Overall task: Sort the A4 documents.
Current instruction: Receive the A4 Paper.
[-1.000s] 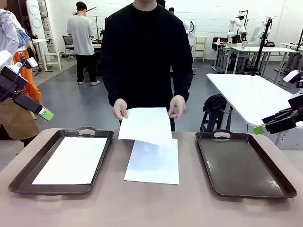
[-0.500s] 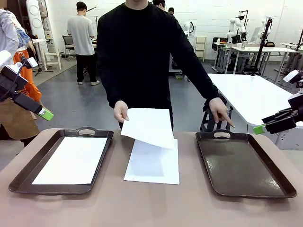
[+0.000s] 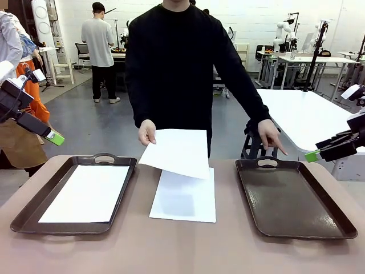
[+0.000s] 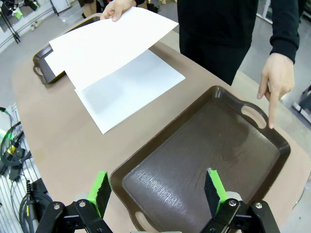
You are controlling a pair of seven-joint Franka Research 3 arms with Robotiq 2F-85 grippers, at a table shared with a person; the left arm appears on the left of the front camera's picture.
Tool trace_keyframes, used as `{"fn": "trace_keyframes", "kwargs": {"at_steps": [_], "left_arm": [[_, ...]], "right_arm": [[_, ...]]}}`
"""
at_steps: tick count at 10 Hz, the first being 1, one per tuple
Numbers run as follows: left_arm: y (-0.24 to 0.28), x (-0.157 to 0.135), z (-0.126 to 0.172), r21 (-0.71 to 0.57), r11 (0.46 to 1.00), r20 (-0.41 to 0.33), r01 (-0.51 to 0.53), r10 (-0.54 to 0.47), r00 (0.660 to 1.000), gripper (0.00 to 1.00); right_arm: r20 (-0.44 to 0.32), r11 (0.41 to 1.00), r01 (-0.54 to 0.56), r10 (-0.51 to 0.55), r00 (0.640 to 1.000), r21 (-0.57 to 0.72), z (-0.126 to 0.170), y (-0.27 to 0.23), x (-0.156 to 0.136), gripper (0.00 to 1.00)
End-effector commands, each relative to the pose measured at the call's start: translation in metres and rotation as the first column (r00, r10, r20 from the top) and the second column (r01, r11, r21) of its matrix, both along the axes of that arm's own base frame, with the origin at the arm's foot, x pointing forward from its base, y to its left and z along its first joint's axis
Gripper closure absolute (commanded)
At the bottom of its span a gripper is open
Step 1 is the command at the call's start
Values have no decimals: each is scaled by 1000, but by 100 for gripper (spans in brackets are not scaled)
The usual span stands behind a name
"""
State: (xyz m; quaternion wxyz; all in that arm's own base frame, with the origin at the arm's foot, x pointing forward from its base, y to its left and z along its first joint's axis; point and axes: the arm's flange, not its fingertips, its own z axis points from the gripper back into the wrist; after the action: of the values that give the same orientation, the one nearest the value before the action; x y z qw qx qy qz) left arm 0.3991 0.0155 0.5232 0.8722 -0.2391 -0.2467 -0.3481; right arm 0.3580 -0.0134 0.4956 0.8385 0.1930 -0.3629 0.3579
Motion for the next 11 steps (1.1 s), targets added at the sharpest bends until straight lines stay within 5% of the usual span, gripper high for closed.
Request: {"fn": "trace_keyframes", "kwargs": {"at_steps": [1, 3, 6, 11], "left_arm": [[1, 0, -1, 1, 1000, 2, 6, -6, 1000, 0], [1, 0, -1, 1, 1000, 2, 6, -6, 1000, 0], [1, 0, -1, 1, 1000, 2, 6, -6, 1000, 0], [1, 0, -1, 1, 1000, 2, 6, -6, 1000, 0]], "right_arm": [[7, 1000, -18, 18, 1000, 20, -2, 0, 2, 0], [-33, 999, -9, 11, 999, 49, -2, -2, 10, 0], [-247, 946, 23, 61, 967, 322, -28, 16, 39, 0], [-566, 821, 281, 62, 822, 498, -91, 95, 91, 0]]}}
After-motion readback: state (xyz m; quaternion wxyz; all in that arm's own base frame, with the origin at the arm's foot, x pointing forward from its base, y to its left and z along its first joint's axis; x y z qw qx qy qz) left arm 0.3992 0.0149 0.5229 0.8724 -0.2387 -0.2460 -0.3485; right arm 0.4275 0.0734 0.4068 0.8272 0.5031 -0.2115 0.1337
